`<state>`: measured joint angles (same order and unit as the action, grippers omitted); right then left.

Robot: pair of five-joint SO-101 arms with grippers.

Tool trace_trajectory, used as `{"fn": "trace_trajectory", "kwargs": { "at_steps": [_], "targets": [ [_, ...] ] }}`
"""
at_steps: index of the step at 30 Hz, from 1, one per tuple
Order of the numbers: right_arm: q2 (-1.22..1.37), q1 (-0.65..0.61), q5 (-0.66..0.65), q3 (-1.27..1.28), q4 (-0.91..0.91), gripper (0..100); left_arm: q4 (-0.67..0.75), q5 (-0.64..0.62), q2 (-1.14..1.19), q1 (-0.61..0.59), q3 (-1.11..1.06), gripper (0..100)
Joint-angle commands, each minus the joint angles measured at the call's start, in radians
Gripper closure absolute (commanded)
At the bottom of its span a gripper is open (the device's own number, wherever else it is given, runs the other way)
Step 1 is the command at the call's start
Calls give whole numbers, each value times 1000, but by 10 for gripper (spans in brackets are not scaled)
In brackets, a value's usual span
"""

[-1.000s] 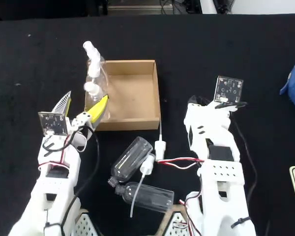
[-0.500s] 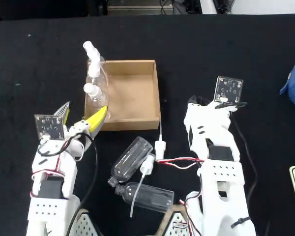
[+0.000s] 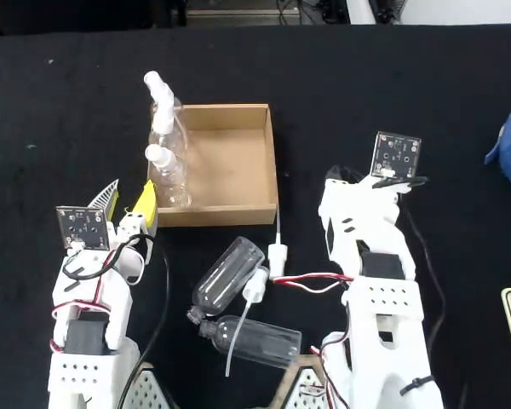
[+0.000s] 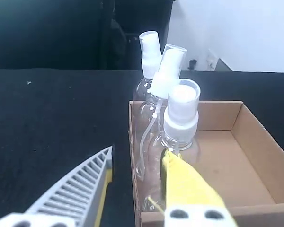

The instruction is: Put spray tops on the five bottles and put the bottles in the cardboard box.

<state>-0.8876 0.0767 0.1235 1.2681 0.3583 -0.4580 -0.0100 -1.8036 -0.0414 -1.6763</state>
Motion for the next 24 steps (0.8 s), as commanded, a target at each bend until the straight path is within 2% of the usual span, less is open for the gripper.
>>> {"fn": "trace_trajectory", "kwargs": {
  "at_steps": [1,3,8,10,14,18,24],
  "targets": [
    [-21,0,-2,-5,-38,973,-2,-3,5,15,-24,965],
    [-21,0,-2,-5,-38,973,-18,-3,5,15,-24,965],
    [-21,0,-2,-5,-38,973,-190,14,-5,59,-22,960],
    [-21,0,-2,-5,-38,973,-281,80,-5,79,5,964],
    [-21,0,-2,-5,-38,973,-509,258,5,79,185,964],
    [-21,0,-2,-5,-40,973,-646,270,8,77,343,964],
    [-19,0,-2,8,-78,973,-726,362,195,85,443,964]
  ]
}}
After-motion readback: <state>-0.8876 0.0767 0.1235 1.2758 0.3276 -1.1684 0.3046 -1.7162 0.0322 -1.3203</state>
